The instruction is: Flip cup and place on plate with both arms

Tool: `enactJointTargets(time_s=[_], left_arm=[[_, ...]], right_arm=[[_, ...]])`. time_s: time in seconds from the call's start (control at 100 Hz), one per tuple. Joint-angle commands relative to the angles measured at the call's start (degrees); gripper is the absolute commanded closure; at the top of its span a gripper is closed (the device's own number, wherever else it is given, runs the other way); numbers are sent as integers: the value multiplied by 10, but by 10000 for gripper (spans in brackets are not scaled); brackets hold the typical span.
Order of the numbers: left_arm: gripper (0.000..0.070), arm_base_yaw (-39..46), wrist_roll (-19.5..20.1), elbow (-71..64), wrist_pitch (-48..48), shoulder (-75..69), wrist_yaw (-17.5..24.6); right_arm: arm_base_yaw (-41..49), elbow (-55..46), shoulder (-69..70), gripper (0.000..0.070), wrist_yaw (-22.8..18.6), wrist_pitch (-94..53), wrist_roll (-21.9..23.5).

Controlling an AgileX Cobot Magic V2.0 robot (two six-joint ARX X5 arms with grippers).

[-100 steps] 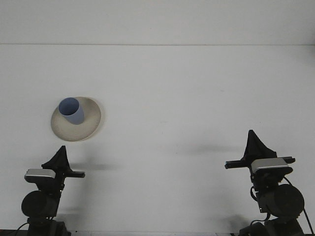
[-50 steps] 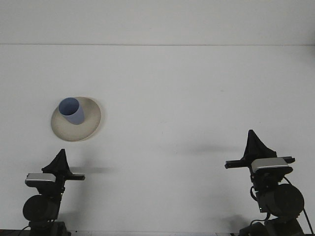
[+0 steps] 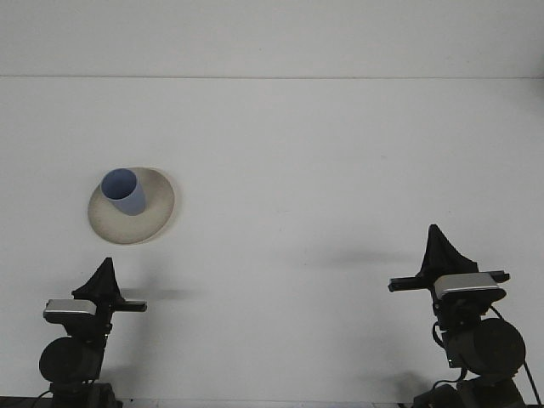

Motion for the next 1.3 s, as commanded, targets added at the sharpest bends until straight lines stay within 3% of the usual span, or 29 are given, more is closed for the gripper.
enactJointTargets(time_s=[0.0,0.1,0.32,0.55,0.71,0.94,1.29], left_arm=[[687,0,7,-12,6,-1,-3],[687,0,7,-12,6,-1,-3],[687,0,7,-12,7,-1,-3],[687,0,7,-12,7,-1,-3],[687,0,7,-12,6,-1,-3],[687,0,7,-12,7,-1,-3],[687,0,7,-12,6,0,-3]], right_arm=[[2,5,2,700,0,6,6],[2,5,2,700,0,6,2],[-22,-7,-7,700,3,-17,-61],[-128,-122,-102,700,-93,-16,-120],[-177,-210,-182,700,-102,-16,-157],[-201,-288,-226,700,-102,2,-163],[-202,-288,-226,700,-102,17,-159]])
